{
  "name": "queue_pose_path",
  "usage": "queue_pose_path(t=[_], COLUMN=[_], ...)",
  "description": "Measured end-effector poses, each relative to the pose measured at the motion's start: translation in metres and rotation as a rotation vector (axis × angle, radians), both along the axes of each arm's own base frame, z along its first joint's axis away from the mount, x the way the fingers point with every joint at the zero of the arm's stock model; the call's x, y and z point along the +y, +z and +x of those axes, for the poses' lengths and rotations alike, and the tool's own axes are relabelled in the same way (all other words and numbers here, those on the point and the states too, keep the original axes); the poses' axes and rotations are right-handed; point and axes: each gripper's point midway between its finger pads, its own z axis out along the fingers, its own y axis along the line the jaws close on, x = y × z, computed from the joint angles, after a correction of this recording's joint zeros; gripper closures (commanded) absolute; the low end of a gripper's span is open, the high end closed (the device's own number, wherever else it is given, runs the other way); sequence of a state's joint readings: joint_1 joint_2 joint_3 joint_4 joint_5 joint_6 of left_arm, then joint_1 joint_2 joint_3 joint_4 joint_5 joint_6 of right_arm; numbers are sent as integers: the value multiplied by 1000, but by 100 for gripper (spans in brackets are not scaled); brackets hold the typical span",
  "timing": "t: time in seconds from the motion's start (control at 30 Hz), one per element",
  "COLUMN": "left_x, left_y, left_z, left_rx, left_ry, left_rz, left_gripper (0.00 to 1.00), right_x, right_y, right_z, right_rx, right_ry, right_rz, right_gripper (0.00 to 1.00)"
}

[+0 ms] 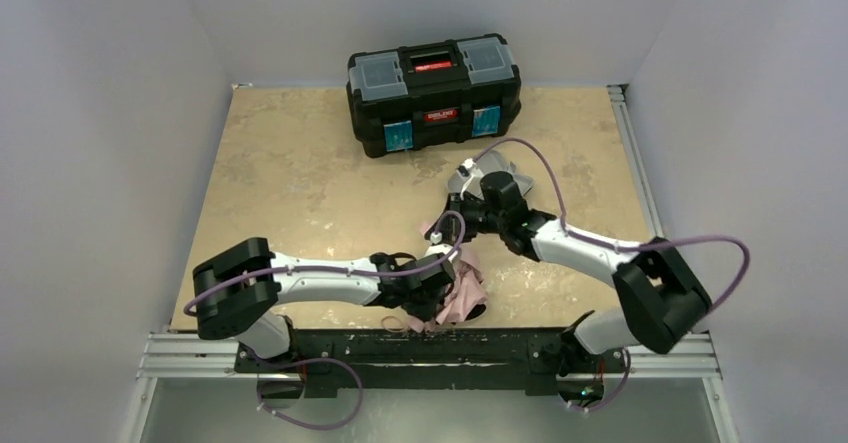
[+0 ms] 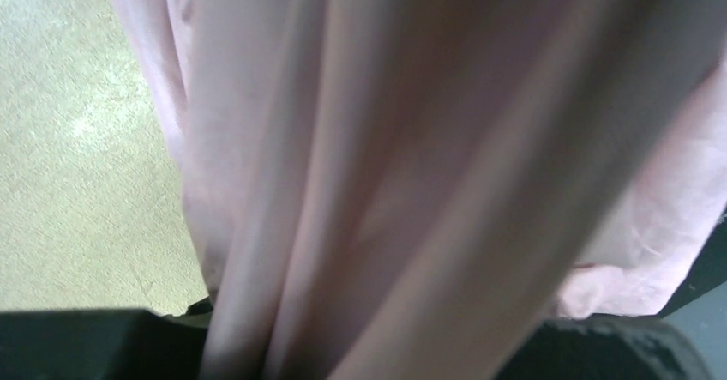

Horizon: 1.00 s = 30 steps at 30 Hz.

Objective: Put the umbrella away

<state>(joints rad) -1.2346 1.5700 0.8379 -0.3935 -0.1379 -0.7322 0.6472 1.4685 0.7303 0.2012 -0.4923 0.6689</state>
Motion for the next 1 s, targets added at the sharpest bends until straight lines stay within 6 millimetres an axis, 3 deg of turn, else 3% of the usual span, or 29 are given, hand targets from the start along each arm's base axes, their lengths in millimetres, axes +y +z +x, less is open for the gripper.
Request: queue_pose_path(t=[0.27, 0.5, 0.77, 1.0], left_x=[25, 33, 19, 2], left_y=[6, 29, 57, 61], left_z=[2, 17, 33, 42], left_rx=[57, 81, 82, 111], left_ry=[55, 96, 40, -50], left_rz=[-77, -153, -163, -109], left_gripper=[100, 100, 100, 100], right_x=[-30, -43, -45, -34], right_y=[54, 94, 123, 138], right_z=[-31, -58, -89, -103], right_rx=[-120, -203, -228, -190], right_ry=[-30, 9, 116, 221], right_rz=[65, 141, 234, 323], right_gripper=[100, 100, 100, 100])
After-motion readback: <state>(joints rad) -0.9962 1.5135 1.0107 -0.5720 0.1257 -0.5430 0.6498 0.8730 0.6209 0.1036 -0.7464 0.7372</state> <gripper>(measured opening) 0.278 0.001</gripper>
